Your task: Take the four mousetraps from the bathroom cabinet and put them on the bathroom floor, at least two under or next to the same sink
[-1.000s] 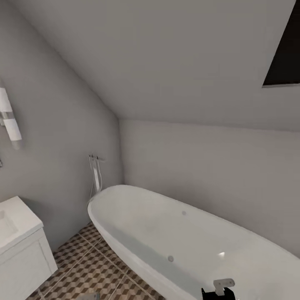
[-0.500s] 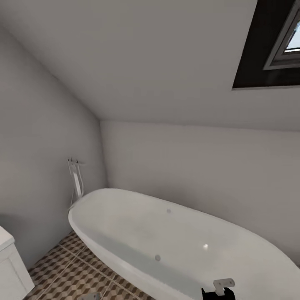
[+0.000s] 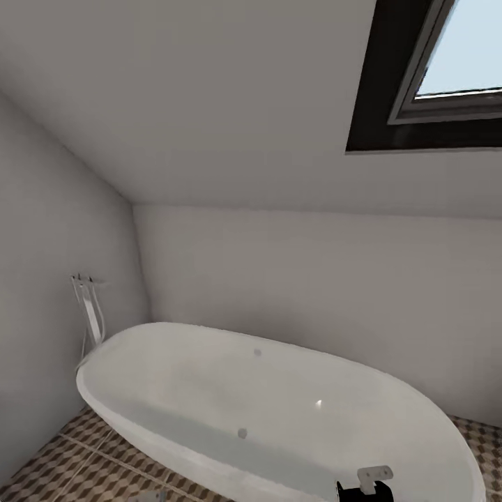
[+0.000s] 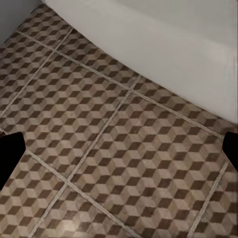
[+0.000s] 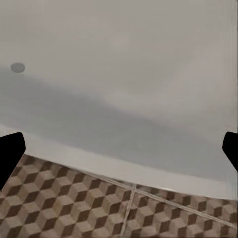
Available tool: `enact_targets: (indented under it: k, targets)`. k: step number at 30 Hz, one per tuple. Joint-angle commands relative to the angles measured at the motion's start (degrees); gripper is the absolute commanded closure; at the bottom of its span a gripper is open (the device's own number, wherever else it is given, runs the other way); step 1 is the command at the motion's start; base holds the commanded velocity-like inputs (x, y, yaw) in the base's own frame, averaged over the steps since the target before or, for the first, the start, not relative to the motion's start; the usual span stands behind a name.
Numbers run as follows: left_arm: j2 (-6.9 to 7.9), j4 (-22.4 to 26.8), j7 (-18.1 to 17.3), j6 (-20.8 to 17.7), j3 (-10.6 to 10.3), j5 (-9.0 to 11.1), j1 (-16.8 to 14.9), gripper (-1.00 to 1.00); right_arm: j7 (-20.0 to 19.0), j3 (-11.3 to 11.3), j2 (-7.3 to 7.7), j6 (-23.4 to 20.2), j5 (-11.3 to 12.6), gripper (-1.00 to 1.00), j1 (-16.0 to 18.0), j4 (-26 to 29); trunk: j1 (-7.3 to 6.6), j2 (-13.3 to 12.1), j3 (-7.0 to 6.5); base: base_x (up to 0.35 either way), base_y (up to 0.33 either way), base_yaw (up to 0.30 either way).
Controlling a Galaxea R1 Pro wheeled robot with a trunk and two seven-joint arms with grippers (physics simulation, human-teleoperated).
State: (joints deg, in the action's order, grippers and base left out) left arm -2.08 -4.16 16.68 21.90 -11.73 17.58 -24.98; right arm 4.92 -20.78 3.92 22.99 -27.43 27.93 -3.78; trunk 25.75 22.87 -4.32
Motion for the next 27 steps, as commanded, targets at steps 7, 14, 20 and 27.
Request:
enact_targets:
  k: [7, 14, 20, 27]
  targets:
    - [0.08, -0.2, 0.1, 0.3, -0.5, 0.4, -0.1, -1.00, 0.3, -0.3, 0.04, 4.7, -0.6, -1.00, -1.3, -0.3, 0.03, 0.1, -0.24, 0.000, 0.000, -0.280]
    - [0.17, -0.2, 0.1, 0.4, -0.5, 0.4, -0.1, -1.00, 0.7, -0.3, 0.04, 16.8, -0.5, -1.00, -4.4, -0.3, 0.03, 0.1, -0.51, 0.000, 0.000, -0.280]
    - [0.28, -0.2, 0.1, 0.4, -0.5, 0.4, -0.1, -1.00, 0.8, -0.4, 0.43, 19.1, -0.5, -1.00, -6.1, -0.4, 0.03, 0.1, -0.73, 0.000, 0.000, -0.281]
    - [0.32, -0.2, 0.1, 0.8, -0.5, 0.4, 0.0, -1.00, 1.6, -0.3, 0.51, 19.5, -0.5, -1.00, -6.9, -0.3, 0.03, 0.1, -0.96, 0.000, 0.000, -0.279]
